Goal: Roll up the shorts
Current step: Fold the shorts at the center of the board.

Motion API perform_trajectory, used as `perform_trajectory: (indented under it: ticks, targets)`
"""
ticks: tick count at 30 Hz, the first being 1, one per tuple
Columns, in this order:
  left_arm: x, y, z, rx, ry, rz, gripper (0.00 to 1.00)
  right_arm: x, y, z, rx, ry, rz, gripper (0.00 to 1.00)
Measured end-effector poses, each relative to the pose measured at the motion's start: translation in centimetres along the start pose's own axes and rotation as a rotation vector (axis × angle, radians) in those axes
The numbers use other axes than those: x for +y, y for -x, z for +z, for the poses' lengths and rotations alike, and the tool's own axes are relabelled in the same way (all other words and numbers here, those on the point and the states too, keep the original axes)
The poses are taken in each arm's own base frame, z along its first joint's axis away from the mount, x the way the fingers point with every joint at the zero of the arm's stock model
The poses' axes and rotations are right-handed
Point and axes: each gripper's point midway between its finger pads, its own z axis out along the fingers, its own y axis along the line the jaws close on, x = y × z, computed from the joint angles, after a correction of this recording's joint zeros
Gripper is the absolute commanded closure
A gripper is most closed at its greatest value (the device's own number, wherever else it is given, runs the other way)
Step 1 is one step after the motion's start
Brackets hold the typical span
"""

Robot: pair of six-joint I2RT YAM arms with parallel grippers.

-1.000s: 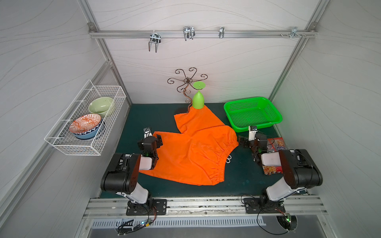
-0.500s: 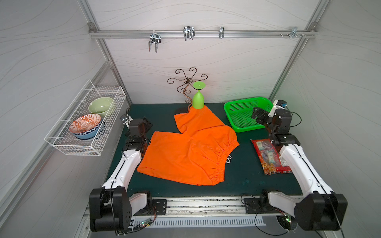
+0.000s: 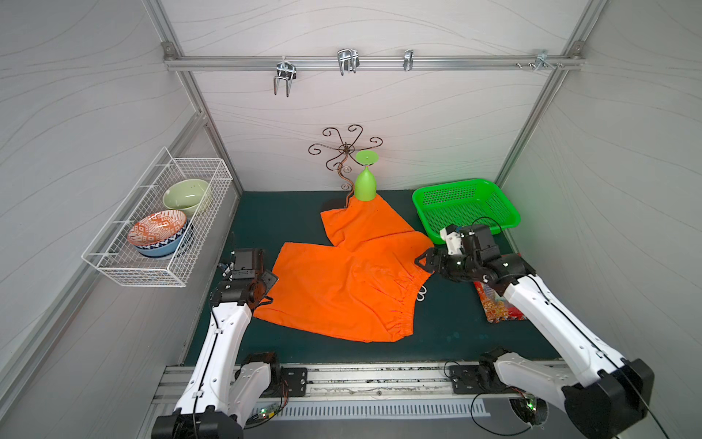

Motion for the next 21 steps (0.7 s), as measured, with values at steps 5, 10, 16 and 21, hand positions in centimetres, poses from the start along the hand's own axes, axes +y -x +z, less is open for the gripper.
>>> perform_trajectory:
  ticks: [5, 10, 16, 21]
  targets:
    - [3.1, -2.8, 2.4, 0.127, 0.185, 0.001, 0.31, -2.5, -7.6, 1.2, 0.179, -0.093, -0.044, 0.16]
    - [4.5, -3.4, 3.5, 0.149, 0.28, -0.007, 0.31, -3.6, -11.6, 1.0, 0.258, -0.118, -0.069, 0.16]
    - [5.5, -3.7, 4.9, 0.146, 0.353, -0.012, 0.34, -3.9, -15.5, 2.4, 0.366, -0.138, -0.092, 0.16]
    - [5.7, -4.1, 6.1, 0.162, 0.384, -0.02, 0.39, -4.3, -17.8, 4.2, 0.438, -0.184, -0.108, 0.16]
